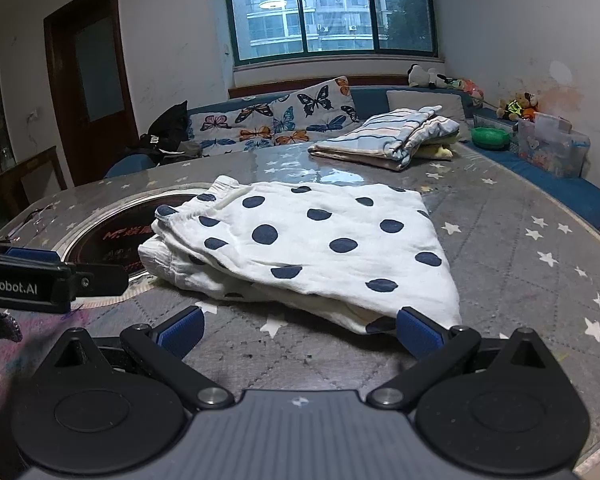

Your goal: Fold clothes

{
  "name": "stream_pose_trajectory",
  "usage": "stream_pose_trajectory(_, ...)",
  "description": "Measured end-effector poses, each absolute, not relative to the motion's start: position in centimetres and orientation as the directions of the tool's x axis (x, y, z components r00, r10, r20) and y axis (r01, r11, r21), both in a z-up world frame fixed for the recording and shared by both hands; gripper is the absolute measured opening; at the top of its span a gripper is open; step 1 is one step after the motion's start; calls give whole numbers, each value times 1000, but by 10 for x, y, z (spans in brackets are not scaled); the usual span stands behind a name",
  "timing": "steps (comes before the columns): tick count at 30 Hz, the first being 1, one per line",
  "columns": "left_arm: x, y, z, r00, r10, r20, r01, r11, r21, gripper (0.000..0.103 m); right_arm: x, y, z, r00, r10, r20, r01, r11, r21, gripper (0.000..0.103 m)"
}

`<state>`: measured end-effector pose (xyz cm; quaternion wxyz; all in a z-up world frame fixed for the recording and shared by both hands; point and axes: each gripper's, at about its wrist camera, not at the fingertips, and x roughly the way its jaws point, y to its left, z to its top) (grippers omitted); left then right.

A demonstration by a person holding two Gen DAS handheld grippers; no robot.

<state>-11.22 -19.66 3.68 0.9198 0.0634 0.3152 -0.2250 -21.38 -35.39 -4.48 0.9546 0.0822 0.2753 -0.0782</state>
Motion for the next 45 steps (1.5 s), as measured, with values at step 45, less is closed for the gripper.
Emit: stream_pose_trajectory(45, -107, -209, 28, 695, -303, -652, 435, 899, 46, 103, -203, -359, -52, 823, -85, -562, 193, 972, 135, 103)
